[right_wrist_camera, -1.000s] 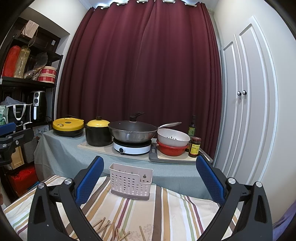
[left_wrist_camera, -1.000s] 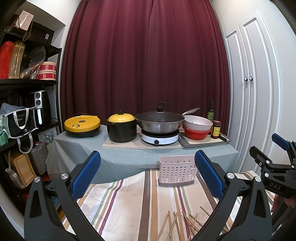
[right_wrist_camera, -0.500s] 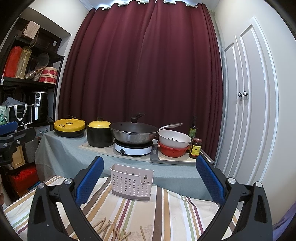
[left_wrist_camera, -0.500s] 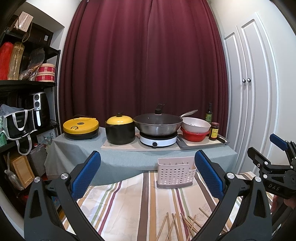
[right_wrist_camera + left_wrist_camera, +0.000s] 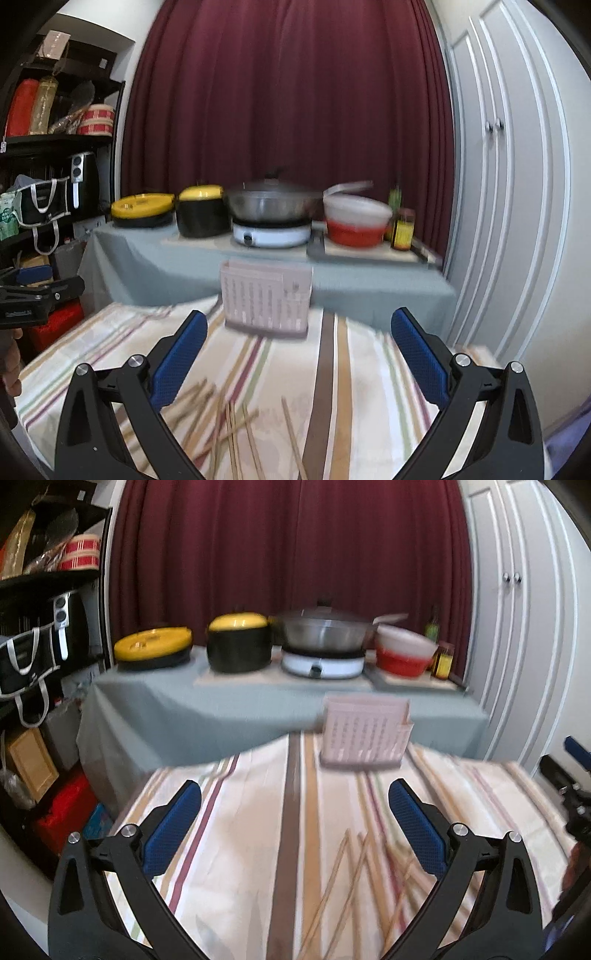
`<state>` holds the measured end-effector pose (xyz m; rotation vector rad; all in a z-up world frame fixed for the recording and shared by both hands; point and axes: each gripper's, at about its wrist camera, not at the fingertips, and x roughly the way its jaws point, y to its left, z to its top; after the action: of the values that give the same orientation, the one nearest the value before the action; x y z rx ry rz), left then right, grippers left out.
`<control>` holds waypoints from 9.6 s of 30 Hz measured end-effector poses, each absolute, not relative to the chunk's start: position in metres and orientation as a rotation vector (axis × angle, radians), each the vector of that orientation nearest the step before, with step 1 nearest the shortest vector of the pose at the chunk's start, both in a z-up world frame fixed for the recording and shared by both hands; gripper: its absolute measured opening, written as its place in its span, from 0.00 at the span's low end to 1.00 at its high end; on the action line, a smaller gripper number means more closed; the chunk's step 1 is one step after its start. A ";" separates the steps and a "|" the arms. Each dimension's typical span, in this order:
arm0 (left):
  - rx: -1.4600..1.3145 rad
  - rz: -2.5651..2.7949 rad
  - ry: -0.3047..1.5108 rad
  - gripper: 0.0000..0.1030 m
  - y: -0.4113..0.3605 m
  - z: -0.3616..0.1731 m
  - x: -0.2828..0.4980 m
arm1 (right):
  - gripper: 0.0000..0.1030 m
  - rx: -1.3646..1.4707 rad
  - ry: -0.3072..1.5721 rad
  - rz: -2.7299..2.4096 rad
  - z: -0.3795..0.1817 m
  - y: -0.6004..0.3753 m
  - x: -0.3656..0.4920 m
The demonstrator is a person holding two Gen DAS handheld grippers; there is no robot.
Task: Organize utensils
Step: 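Lower the right tool toward the scattered wooden chopsticks, then close the right tool on one wooden chopstick, then lift the chopstick upright and carry it over the white holder, then lower the chopstick into the holder and open the right tool, then move the right tool back over the remaining chopsticks, then close the right tool on another wooden chopstick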
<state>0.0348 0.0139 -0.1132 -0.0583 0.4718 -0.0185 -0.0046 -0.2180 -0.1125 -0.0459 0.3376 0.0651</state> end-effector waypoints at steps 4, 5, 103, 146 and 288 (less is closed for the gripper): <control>0.001 -0.004 0.525 0.96 0.015 -0.157 0.030 | 0.94 -0.038 0.366 0.079 -0.147 -0.218 -0.020; -0.002 -0.008 0.530 0.95 0.013 -0.164 0.028 | 0.94 -0.041 0.374 0.085 -0.158 -0.216 -0.025; 0.111 -0.084 0.512 0.06 0.000 -0.242 -0.060 | 0.07 -0.084 0.390 0.284 -0.224 -0.179 -0.095; 0.078 -0.054 0.388 0.06 0.028 -0.111 0.030 | 0.07 -0.018 0.251 0.223 -0.117 -0.209 0.034; 0.172 -0.341 0.607 0.06 -0.050 -0.286 -0.065 | 0.43 0.072 0.597 0.263 -0.273 -0.236 -0.085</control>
<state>-0.0650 -0.0502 -0.2864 0.1722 0.6074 -0.3406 -0.0849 -0.2362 -0.2732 0.0717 0.5967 0.2626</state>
